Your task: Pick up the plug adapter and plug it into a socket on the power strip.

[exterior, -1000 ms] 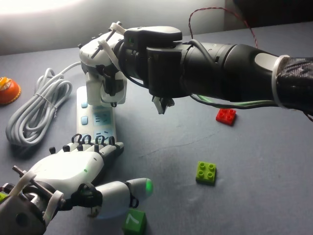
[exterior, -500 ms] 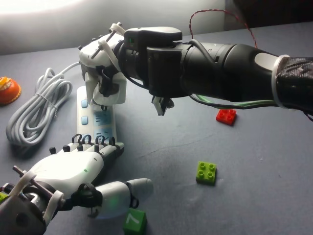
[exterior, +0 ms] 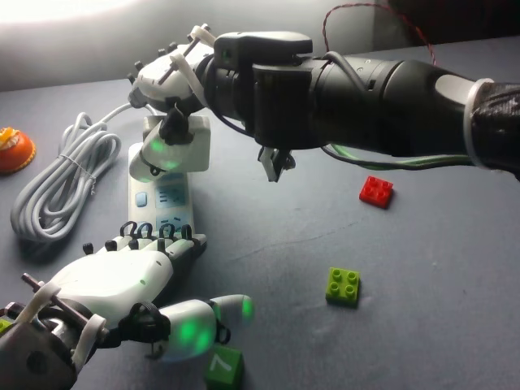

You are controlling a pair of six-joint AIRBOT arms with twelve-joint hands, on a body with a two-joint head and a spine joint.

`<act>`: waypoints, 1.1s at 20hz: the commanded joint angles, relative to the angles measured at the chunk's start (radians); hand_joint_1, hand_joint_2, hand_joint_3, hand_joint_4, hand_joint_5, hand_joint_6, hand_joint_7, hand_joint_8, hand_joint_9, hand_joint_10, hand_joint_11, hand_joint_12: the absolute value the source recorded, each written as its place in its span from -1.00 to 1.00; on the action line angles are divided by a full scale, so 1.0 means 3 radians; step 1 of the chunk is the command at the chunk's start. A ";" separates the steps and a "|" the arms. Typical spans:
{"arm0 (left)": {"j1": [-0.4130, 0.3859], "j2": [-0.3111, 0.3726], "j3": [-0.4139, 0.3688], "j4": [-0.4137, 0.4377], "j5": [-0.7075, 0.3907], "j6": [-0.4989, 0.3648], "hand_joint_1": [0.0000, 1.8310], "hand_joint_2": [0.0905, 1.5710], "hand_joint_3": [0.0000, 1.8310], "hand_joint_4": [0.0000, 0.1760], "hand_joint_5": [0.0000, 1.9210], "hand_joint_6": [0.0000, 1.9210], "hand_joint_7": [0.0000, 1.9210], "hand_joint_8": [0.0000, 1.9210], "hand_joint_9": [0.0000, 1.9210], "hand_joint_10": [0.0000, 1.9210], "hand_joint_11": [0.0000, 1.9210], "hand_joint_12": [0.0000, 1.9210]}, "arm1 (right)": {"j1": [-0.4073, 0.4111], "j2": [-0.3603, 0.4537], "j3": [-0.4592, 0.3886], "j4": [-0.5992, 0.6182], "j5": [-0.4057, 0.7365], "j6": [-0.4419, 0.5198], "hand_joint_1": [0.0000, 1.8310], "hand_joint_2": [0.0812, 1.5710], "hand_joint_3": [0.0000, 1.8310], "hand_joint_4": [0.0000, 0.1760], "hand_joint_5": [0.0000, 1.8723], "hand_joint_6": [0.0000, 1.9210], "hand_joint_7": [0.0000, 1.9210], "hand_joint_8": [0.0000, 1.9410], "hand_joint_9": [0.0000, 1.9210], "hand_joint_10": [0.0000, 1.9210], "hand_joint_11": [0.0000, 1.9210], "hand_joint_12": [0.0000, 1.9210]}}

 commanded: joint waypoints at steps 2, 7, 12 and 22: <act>-0.0044 0.0012 0.0027 0.0067 -0.0020 -0.0031 -1.00 0.47 -1.00 -1.00 -0.88 -1.00 -0.87 -1.00 -0.90 -0.99 -1.00 -0.76 | 0.0085 0.0058 -0.0062 -0.0060 -0.0136 -0.0003 -0.56 0.06 -1.00 -1.00 -0.74 -1.00 -0.73 -1.00 -0.75 -1.00 -1.00 -0.29; -0.0170 0.0083 0.0069 0.0067 0.0023 0.0028 -1.00 0.46 -1.00 -1.00 -0.86 -1.00 -0.85 -1.00 -0.87 -0.99 -1.00 -0.64 | 0.0230 0.0353 -0.0366 -0.0074 -0.0111 -0.0003 -0.73 0.10 -1.00 -1.00 -0.80 -1.00 -0.74 -1.00 -0.74 -1.00 -1.00 -0.35; -0.0417 0.0163 0.0153 0.0068 0.0115 0.0131 -1.00 0.47 -1.00 -1.00 -0.82 -0.99 -0.82 -1.00 -0.85 -1.00 -1.00 -0.60 | 0.0368 0.0932 -0.0934 -0.0101 -0.0139 -0.0003 -0.73 0.13 -0.99 -1.00 -0.76 -1.00 -0.73 -1.00 -0.72 -1.00 -1.00 -0.29; -0.0868 0.0409 0.0205 0.0066 0.0363 0.0268 -1.00 0.52 -0.99 -1.00 -0.80 -0.99 -0.78 -0.99 -0.82 -0.99 -1.00 -0.46 | 0.0435 0.1914 -0.1887 -0.0077 -0.0204 0.0034 -0.62 0.23 -1.00 -1.00 -0.61 -0.99 -0.59 -1.00 -0.57 -0.99 -0.99 0.05</act>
